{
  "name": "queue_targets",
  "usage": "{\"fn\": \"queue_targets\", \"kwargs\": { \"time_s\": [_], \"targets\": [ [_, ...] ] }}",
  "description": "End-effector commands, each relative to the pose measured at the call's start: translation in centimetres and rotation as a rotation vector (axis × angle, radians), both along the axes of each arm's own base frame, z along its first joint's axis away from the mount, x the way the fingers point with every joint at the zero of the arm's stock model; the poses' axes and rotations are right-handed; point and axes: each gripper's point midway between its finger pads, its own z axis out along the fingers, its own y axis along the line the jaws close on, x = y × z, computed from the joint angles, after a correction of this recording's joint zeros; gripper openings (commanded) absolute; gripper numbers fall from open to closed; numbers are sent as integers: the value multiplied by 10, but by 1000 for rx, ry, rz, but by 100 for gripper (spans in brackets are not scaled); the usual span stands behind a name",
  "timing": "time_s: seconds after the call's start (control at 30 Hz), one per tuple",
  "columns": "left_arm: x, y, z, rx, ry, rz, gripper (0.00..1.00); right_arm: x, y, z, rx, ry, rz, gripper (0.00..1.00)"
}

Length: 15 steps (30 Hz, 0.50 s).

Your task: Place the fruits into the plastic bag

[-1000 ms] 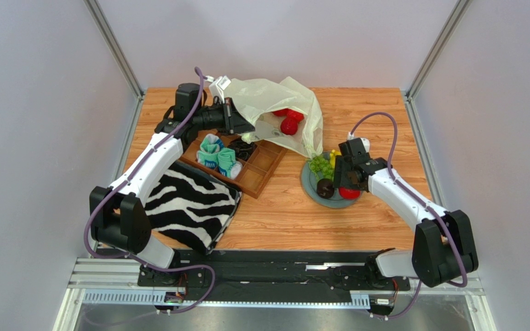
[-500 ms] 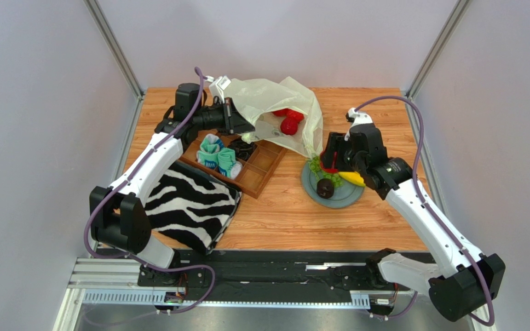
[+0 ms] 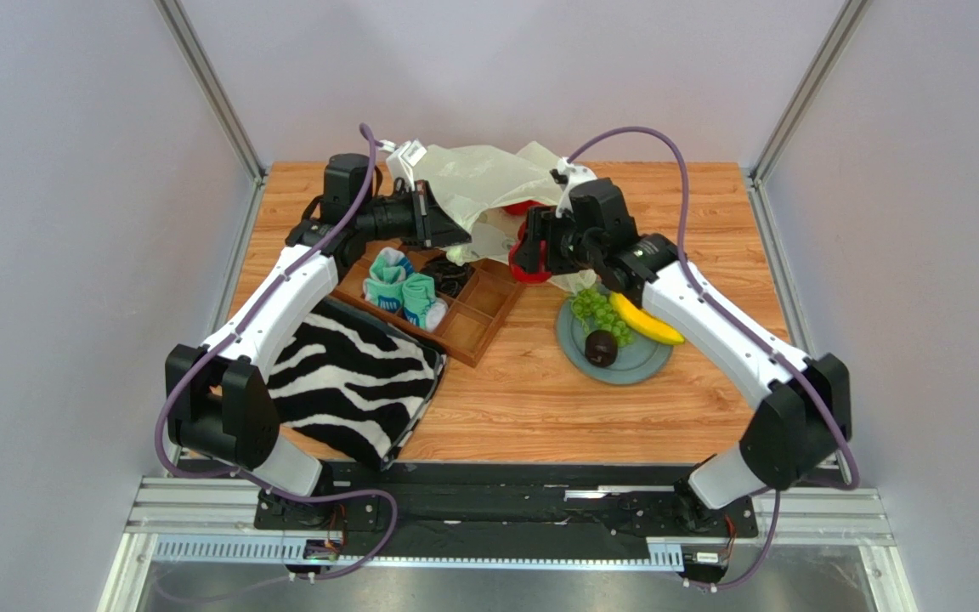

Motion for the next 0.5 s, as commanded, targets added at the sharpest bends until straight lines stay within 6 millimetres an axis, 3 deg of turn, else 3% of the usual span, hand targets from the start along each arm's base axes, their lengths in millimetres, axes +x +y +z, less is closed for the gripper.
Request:
{"fn": "queue_targets", "kwargs": {
  "time_s": [0.0, 0.13, 0.27, 0.47],
  "targets": [
    [-2, 0, 33, -43, -77, -14, 0, 45, 18, 28, 22, -112, -26, 36],
    [-2, 0, 32, -41, -75, -13, 0, 80, 24, 13, -16, -124, -95, 35],
    [-1, -1, 31, -43, -71, -15, 0, 110, 41, -13, 9, -112, -128, 35],
    [-2, -1, 32, -44, -71, -16, 0, 142, 50, -16, 66, -155, -223, 35]
  ]
}}
